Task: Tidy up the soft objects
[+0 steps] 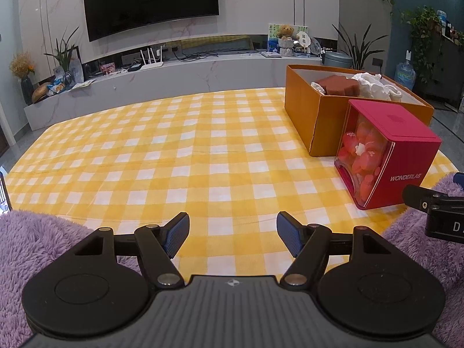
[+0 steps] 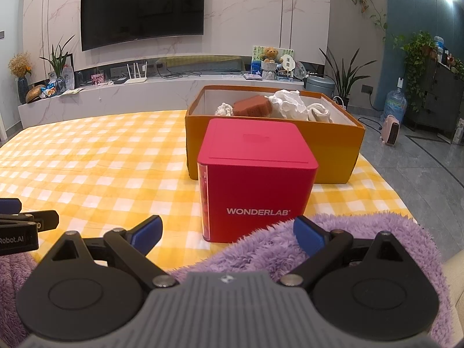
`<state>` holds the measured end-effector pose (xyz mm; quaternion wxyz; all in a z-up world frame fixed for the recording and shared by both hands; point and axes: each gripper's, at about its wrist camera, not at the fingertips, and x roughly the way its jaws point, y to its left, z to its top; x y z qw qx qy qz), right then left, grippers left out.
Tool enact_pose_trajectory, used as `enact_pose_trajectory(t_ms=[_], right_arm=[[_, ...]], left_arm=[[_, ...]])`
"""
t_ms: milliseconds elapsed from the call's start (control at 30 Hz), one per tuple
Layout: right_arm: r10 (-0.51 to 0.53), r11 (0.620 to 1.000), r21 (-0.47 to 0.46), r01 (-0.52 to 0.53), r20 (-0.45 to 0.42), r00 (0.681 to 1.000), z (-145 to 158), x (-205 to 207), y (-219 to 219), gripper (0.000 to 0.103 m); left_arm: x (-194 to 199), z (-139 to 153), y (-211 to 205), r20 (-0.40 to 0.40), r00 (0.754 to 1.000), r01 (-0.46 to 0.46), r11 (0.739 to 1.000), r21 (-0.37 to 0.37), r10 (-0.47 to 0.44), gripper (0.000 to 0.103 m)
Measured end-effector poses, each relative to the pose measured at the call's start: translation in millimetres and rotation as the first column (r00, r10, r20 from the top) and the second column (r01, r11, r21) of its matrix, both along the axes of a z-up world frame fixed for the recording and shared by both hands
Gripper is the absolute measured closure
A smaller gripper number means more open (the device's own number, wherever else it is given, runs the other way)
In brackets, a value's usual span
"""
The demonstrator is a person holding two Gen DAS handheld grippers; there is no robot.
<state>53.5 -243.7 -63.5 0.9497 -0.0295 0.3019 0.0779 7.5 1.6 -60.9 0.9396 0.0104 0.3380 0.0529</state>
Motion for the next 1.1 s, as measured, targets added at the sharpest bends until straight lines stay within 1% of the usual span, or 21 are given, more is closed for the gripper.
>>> enact_pose_trajectory(t_ms=[1100], right_arm=[[0.0,1.0,0.001,0.0,-0.002,1.0,0.4,0.1,0.0,0.008]], left_arm=[[0.0,2.9,1.5,0.005,1.0,0.002,1.0,0.011,-0.003,0.022]])
